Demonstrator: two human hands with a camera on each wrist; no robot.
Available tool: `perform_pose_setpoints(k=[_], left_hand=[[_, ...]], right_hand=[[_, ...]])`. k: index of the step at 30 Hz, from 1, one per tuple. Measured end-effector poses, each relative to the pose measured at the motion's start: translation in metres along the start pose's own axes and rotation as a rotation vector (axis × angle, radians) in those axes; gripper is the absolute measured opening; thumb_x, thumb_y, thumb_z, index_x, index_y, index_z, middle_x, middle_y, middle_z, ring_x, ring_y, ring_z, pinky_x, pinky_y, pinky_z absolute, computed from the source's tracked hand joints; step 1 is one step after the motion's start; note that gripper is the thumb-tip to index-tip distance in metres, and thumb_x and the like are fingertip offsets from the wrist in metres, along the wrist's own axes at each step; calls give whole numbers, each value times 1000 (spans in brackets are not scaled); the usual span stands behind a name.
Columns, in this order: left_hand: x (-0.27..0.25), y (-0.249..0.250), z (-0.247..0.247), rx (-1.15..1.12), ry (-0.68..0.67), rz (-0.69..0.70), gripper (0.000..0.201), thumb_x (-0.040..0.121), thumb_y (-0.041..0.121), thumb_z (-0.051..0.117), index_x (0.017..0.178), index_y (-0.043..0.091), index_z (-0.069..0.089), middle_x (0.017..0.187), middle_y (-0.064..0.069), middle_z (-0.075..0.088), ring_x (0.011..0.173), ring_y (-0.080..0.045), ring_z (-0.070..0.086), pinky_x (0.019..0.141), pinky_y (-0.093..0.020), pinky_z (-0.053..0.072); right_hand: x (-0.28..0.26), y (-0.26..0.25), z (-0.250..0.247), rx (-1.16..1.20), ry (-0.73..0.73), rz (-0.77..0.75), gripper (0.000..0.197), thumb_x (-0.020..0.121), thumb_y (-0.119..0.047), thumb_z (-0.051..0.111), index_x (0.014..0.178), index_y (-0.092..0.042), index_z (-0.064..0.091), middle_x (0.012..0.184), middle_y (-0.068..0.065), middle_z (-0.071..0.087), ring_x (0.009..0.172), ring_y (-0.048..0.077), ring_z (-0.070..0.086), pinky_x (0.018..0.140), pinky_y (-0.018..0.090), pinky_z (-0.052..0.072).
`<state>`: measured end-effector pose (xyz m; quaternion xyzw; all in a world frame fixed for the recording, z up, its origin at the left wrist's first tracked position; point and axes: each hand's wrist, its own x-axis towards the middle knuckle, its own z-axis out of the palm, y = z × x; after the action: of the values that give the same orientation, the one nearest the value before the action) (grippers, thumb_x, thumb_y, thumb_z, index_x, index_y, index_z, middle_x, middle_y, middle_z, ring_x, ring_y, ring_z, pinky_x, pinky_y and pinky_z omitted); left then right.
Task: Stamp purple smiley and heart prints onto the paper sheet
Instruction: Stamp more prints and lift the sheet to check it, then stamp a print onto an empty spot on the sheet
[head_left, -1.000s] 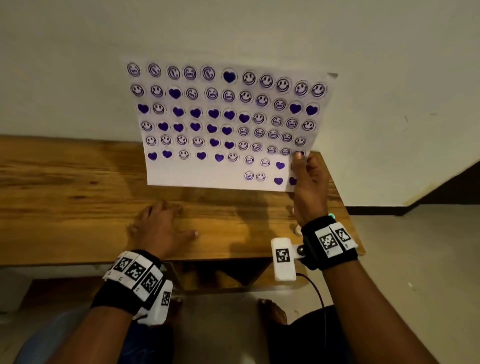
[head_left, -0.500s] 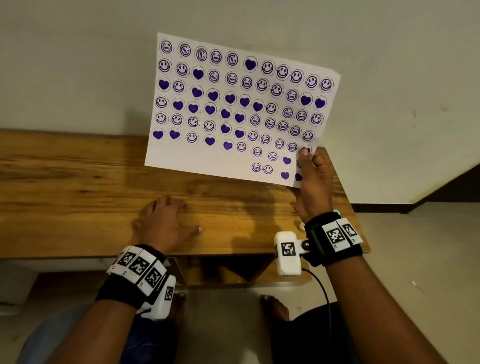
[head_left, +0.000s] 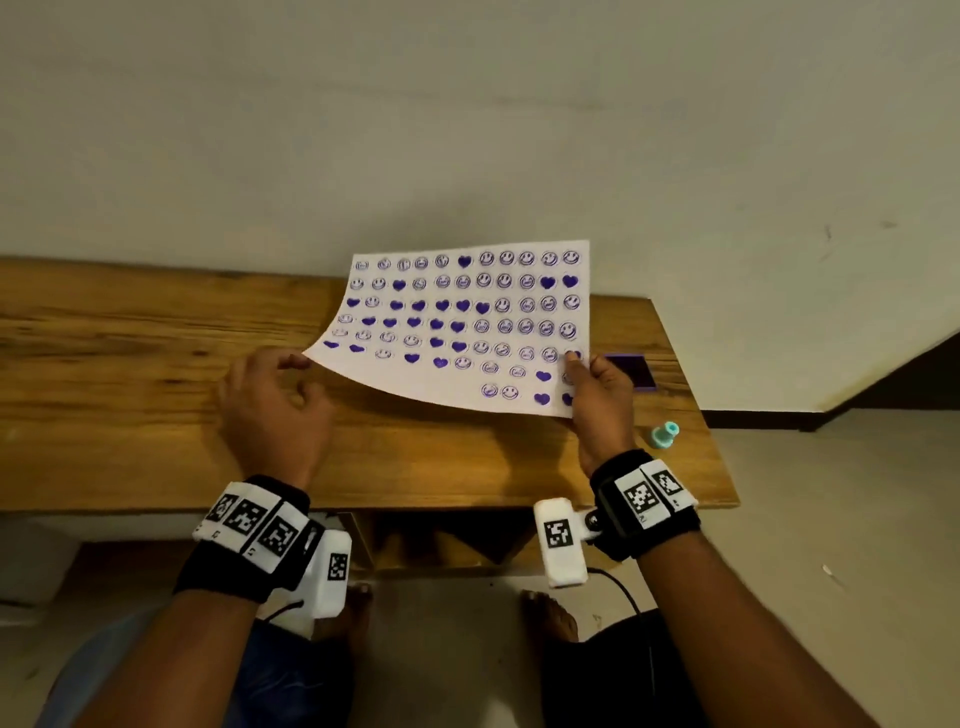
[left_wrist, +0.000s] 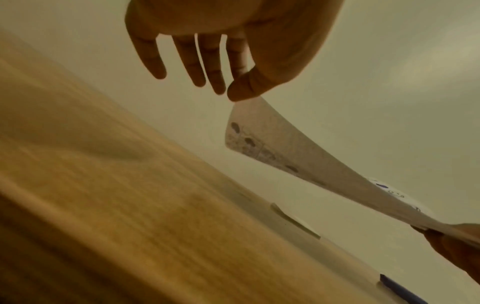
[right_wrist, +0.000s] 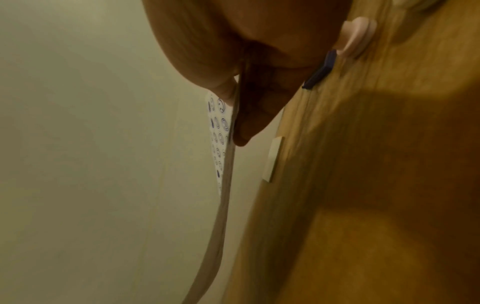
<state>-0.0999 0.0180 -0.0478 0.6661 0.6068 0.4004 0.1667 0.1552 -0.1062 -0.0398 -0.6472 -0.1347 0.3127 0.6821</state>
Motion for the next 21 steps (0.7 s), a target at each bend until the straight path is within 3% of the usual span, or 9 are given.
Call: perform_pose_setpoints(k=[3,6,8,10,12,14,17,21], left_hand=[[-3,5,-5,-33,105,19,29,77,7,56,104,16,56,115,-9,56,113,-30,48,91,-37,35],[-4,6,-4,-78,126,122,27,77,8,53,103,16,57,110,-10,57,107,-31,49,90,-36,35],[-6,6,1,-103,2,264,22,82,18,53,102,16,61,106,-7,61,102,-29,53,84,-29,31],[-13,7,10,-55,-205,362,25,85,31,55,105,20,65,110,-2,62,107,-28,53,85,-27,31],[-24,7,23,77,-416,403,33,85,40,58,115,26,65,127,0,57,123,-26,46,97,-37,34],[-33,7,32,193,-590,388,41,86,45,60,125,33,60,144,4,45,138,-22,31,111,-47,26],[-37,5,39,292,-699,397,47,87,50,57,133,39,52,153,9,32,144,-18,19,117,-49,13],[-35,3,42,302,-716,431,52,85,53,58,135,39,49,153,8,33,143,-18,22,117,-48,15]], right_hand=[[-2,22,1,-144,4,-9,12,99,-20,59,98,-16,70,93,5,78,83,22,75,76,42,62],[-5,39,1,-249,14,20,13,98,-17,58,95,-16,71,94,5,77,81,17,74,73,33,61],[-4,49,0,-299,7,35,13,97,-17,59,94,-18,72,90,1,78,83,18,75,81,42,61],[-4,53,0,-366,5,38,13,96,-17,60,95,-17,73,89,1,78,85,20,75,85,46,60],[-3,54,0,-410,17,22,15,96,-15,59,98,-13,74,92,3,77,86,20,74,86,46,59],[-4,54,0,-471,14,-21,17,95,-16,59,99,-13,75,92,1,77,86,19,73,86,44,59],[-6,53,-1,-547,-9,-52,20,96,-18,58,102,-12,75,94,2,77,88,19,73,85,39,59],[-7,51,-2,-615,-10,-76,17,95,-21,59,91,-16,74,90,3,76,89,23,72,84,39,57]])
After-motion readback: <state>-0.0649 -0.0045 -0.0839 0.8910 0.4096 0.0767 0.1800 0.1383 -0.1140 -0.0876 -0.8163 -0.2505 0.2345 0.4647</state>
